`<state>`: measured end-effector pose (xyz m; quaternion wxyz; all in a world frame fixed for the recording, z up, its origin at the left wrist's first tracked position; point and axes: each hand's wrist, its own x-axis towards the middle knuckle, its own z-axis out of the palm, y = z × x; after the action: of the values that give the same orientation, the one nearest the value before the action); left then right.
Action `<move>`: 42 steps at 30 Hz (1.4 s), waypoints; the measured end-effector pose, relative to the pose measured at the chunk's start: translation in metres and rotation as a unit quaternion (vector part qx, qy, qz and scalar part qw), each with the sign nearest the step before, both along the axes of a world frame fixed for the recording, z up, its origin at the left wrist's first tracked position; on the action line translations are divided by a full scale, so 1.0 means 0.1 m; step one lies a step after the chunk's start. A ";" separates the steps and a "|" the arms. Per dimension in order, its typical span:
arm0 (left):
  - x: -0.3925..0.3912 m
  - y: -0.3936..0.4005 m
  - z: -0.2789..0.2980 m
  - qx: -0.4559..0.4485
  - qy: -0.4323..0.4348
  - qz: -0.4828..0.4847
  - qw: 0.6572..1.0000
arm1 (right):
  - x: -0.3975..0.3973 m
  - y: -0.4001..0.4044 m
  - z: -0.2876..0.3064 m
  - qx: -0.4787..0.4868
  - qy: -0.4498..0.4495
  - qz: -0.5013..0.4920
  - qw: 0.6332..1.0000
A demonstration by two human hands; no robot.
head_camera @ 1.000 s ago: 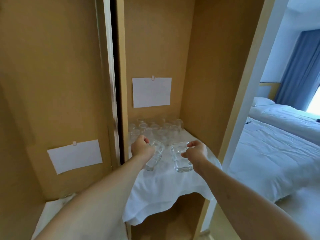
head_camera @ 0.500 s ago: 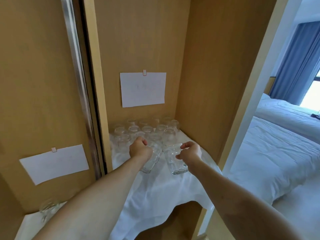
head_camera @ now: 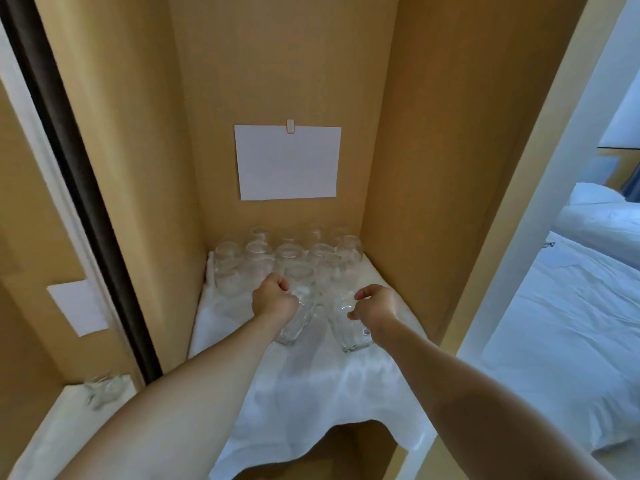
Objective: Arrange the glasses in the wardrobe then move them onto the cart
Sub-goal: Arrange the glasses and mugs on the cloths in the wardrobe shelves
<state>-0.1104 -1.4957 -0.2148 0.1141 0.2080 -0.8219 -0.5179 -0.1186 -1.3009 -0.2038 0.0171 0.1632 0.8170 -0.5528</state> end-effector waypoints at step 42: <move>-0.68 0.18 -0.53 -0.062 -0.190 -0.130 0.971 | -0.85 0.57 -0.64 -0.050 -0.063 0.233 0.969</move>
<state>-0.1780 -1.4775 -0.2674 -0.1001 0.1868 -0.8789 -0.4273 -0.2033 -1.2435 -0.2682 0.2051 0.0019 0.8011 -0.5622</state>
